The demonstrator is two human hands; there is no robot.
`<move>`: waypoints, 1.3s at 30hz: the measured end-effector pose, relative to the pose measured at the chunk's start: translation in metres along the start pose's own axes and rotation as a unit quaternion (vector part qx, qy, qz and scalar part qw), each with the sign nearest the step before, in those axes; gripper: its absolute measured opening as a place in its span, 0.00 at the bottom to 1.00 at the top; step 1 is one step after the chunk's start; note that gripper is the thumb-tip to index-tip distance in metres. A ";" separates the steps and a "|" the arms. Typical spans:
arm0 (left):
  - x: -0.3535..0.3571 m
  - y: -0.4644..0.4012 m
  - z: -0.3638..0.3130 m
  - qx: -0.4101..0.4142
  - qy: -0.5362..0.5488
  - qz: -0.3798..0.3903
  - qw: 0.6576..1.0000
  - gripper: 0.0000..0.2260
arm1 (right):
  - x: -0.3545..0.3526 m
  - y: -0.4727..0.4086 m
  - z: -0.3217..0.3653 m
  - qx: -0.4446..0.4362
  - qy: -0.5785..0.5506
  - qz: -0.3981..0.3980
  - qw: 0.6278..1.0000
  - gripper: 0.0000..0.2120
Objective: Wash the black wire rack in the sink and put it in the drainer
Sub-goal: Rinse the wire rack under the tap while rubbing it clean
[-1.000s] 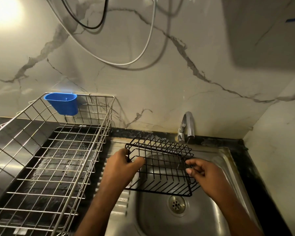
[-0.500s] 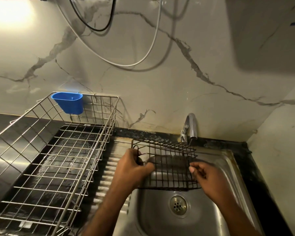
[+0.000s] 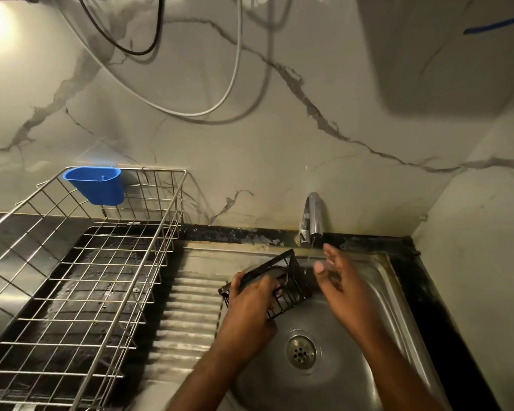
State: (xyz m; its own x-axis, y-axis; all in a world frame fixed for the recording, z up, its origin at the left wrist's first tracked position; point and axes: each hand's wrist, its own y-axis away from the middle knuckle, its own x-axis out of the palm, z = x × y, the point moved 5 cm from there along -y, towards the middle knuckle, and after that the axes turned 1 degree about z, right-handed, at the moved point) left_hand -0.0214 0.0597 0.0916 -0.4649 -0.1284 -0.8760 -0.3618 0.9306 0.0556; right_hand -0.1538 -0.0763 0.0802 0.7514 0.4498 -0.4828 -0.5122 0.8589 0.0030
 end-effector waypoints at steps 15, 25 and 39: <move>0.009 -0.032 -0.009 0.054 -0.102 -0.019 0.993 0.25 | 0.026 -0.030 -0.032 0.118 -0.201 0.057 0.971 0.21; 0.020 -0.066 -0.007 0.009 -0.046 0.006 0.999 0.29 | 0.028 -0.053 -0.054 0.122 -0.204 0.040 0.970 0.15; 0.020 -0.085 0.003 0.003 -0.052 -0.009 0.999 0.27 | 0.026 -0.066 -0.048 0.093 -0.166 0.045 0.981 0.18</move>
State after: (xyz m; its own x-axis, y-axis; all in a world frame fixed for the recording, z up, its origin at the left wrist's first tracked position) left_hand 0.0027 -0.0212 0.0675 -0.3713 -0.1086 -0.9221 -0.3650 0.9303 0.0374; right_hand -0.1204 -0.1331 0.0253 0.8164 0.5541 -0.1625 -0.5209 0.8281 0.2070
